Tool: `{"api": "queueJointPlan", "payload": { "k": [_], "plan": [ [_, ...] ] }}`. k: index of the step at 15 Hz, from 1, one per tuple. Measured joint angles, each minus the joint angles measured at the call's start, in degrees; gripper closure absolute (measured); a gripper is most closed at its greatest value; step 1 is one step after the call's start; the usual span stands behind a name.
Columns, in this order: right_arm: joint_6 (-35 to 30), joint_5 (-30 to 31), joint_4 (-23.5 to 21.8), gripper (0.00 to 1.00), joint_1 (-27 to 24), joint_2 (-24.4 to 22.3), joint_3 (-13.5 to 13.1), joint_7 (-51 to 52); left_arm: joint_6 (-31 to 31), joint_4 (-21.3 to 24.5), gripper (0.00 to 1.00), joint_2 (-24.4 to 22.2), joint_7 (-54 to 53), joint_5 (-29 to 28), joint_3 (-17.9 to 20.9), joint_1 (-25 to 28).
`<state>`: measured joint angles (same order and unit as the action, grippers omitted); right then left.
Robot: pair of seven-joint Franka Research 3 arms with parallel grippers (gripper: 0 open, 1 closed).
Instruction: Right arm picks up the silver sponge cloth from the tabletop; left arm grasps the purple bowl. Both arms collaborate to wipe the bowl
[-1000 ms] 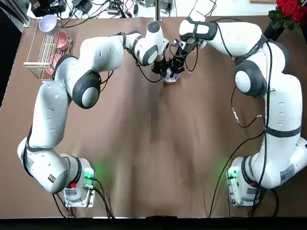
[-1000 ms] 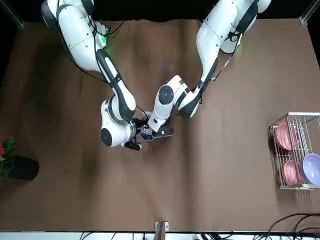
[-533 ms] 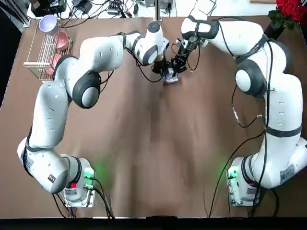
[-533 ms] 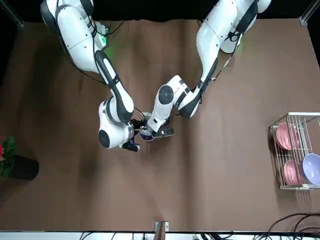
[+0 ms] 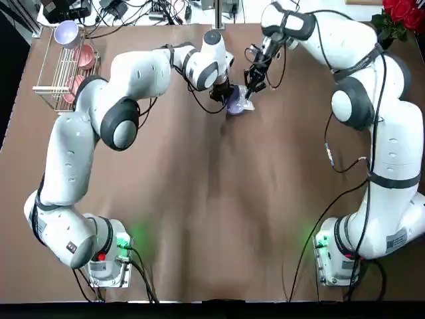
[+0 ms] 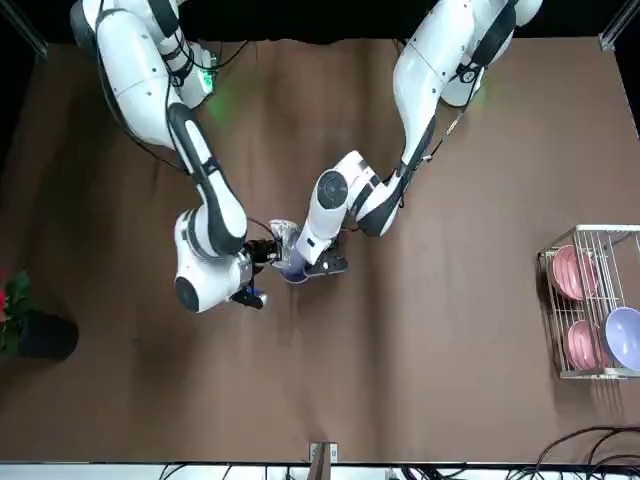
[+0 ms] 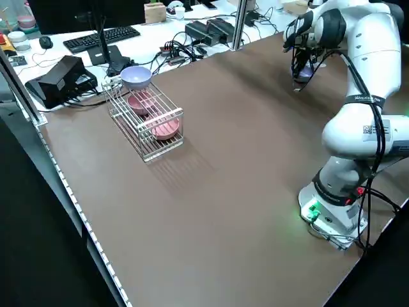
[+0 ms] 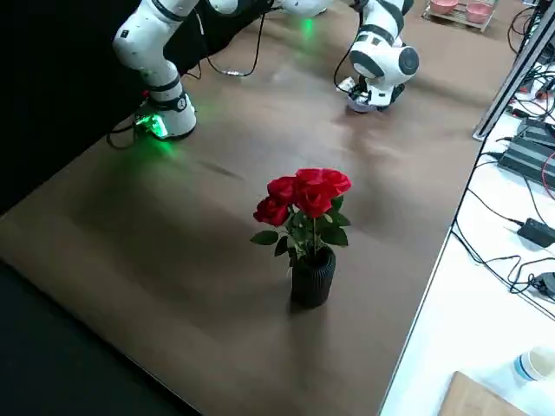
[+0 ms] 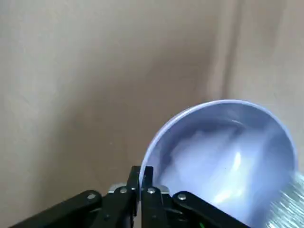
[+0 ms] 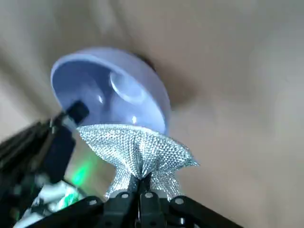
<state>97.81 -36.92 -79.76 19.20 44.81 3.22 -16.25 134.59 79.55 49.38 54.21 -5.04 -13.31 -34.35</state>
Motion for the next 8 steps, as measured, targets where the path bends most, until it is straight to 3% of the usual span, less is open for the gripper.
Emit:
{"api": "queueJointPlan", "payload": {
  "k": [4, 7, 8],
  "plan": [
    [-14.24, 0.08, 5.01, 0.98, -6.08, -1.06, -0.19, 0.05, -1.44, -0.69, 0.95, -0.44, -0.17, -0.08, 0.18, 1.27],
    [-19.47, 1.9, 6.67, 0.98, -12.18, -1.15, -0.57, 3.07, -8.76, -1.38, 0.95, -2.8, -1.52, -0.09, 0.2, 3.8],
    [-20.41, 7.84, 6.7, 0.98, -16.73, -1.1, -0.63, 7.11, -14.14, -1.46, 0.95, -5.09, -3.76, -0.11, 0.19, 6.27]
  ]
}}
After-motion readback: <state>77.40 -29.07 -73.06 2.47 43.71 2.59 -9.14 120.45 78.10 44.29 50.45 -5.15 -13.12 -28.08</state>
